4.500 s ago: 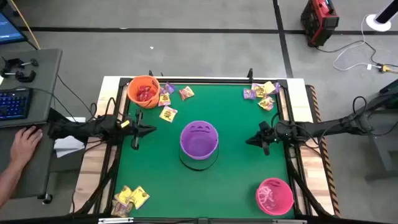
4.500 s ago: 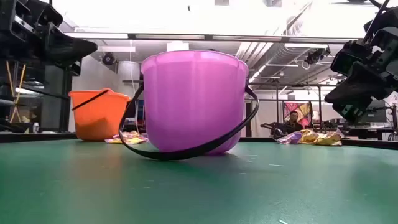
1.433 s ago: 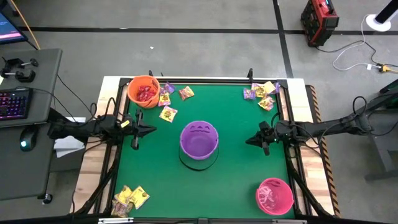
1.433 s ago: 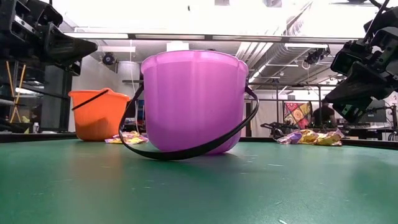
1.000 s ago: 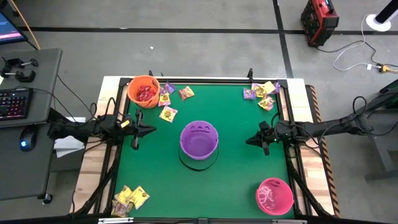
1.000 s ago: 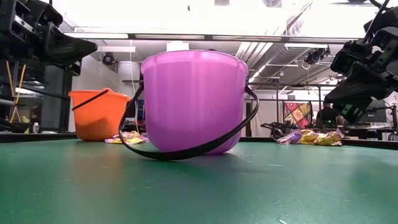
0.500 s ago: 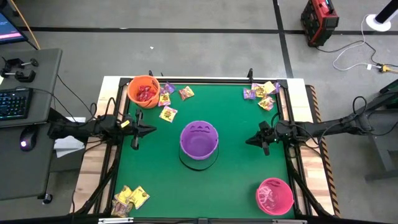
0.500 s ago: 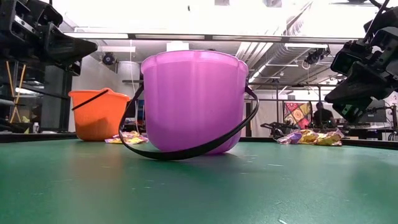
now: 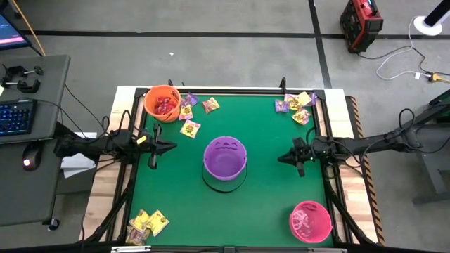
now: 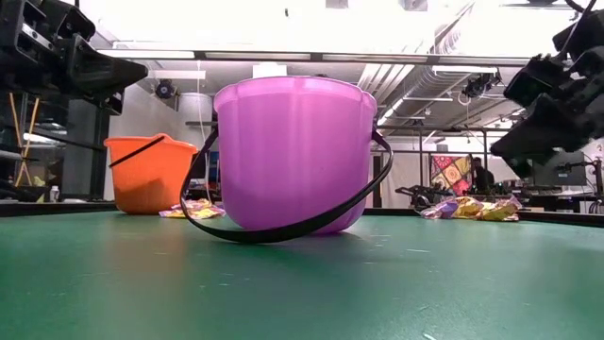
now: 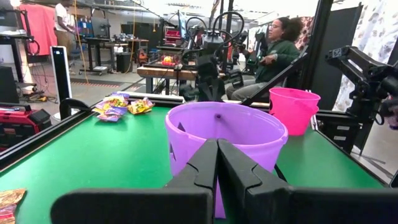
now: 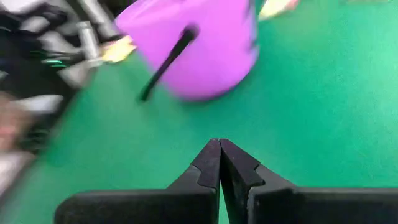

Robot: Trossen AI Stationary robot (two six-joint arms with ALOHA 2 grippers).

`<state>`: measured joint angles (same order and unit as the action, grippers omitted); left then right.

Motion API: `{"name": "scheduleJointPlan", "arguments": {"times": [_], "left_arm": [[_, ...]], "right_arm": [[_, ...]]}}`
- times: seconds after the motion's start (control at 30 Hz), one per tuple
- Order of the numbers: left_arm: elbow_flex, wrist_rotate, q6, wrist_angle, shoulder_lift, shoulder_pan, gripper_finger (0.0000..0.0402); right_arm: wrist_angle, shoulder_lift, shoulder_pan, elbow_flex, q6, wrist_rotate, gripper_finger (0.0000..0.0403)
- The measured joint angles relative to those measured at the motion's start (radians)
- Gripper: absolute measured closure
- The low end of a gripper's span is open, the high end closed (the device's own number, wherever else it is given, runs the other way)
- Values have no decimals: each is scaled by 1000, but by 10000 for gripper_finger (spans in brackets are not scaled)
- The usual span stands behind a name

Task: Sort candy by brand, put in halloween buckets
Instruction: Put the yellow candy into the pink bucket

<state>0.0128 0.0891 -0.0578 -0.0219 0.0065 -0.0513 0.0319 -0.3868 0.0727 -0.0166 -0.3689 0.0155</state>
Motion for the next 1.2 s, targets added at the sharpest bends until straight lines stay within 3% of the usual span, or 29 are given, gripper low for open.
{"name": "scheduleJointPlan", "arguments": {"times": [0.1,0.2,0.23,0.3,0.4,0.47,0.53,0.67,0.77,0.9,1.07,1.2], "left_arm": [[0,0,0,0,0,0,401],[0,0,-1,0,0,0,401],[0,0,0,0,0,0,401],[0,0,0,0,0,0,401],[0,0,0,0,0,0,401],[0,0,-1,0,0,0,401],[0,0,0,0,0,0,401],[0,0,0,0,0,0,401],[0,0,-1,0,0,0,401],[0,0,-1,0,0,0,401],[0,0,-1,0,0,0,401],[0,0,-1,0,0,0,401]], "right_arm": [[199,0,-1,1,131,255,402],[545,-5,-1,0,149,502,402],[657,-7,-1,0,160,544,402],[820,-18,-2,-1,238,530,402],[849,-66,-32,-43,322,514,402],[689,-112,-78,-136,286,613,402],[336,-172,-153,-292,247,668,402],[-469,-369,-358,-647,63,625,401],[-830,-529,-487,-805,6,563,383],[-1003,-704,-573,-845,17,459,319],[-1064,-900,-639,-814,-26,472,219],[-1062,-1030,-701,-814,-95,534,170]]}}
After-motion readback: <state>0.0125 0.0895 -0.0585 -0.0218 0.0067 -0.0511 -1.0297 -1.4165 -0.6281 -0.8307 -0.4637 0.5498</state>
